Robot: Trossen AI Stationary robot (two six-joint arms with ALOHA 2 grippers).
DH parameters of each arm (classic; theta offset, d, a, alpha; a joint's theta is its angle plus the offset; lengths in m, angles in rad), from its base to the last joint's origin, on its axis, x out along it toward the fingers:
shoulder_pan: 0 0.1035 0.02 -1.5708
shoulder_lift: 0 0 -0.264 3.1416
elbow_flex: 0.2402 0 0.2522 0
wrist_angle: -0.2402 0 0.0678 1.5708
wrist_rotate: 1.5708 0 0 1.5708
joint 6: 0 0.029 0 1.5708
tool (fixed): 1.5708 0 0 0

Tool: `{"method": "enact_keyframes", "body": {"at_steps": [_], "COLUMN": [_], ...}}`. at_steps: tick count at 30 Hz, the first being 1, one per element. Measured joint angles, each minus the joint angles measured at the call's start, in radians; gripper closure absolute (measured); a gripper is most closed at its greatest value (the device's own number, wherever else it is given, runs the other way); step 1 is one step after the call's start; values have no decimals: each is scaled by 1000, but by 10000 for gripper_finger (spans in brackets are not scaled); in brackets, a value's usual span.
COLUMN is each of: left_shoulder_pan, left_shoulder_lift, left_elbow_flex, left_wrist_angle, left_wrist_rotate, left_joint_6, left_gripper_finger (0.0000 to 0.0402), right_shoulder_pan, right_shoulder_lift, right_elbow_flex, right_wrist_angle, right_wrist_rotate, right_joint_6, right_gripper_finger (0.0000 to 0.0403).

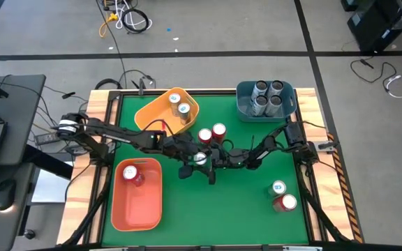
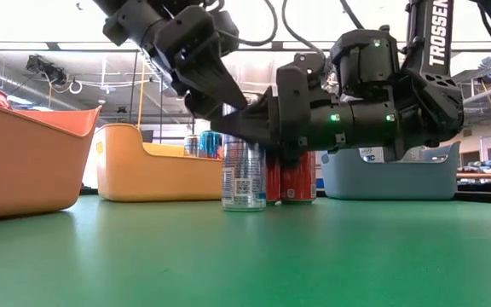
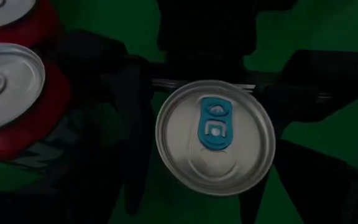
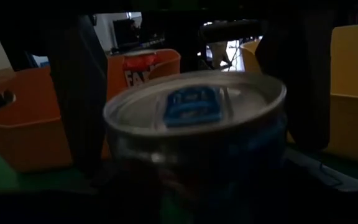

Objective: Sort soda cans
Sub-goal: Put the blue soda can into the yellow bin

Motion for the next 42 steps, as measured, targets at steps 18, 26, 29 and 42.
{"method": "enact_keyframes", "body": {"at_steps": [18,26,29,42], "left_shoulder_pan": [1,1,2,25], "left_shoulder_lift": [7,7,-3,-131], "left_elbow_flex": [0,0,2,216], "left_wrist_angle": [70,66,49,-346], "left_wrist_rotate": [-33,-23,2,-43], "left_joint_6": [1,28,35,90], "left_gripper_finger": [38,177,177,177], "right_shoulder_pan": [0,0,0,-2], "right_shoulder_lift": [-1,-1,-1,-3], "right_elbow_flex": [4,4,4,5], "right_wrist_angle": [-1,-3,-3,5], "right_wrist_rotate": [1,8,7,13], "right_joint_6": [23,22,22,17], "right_gripper_finger": [120,122,124,124]}}
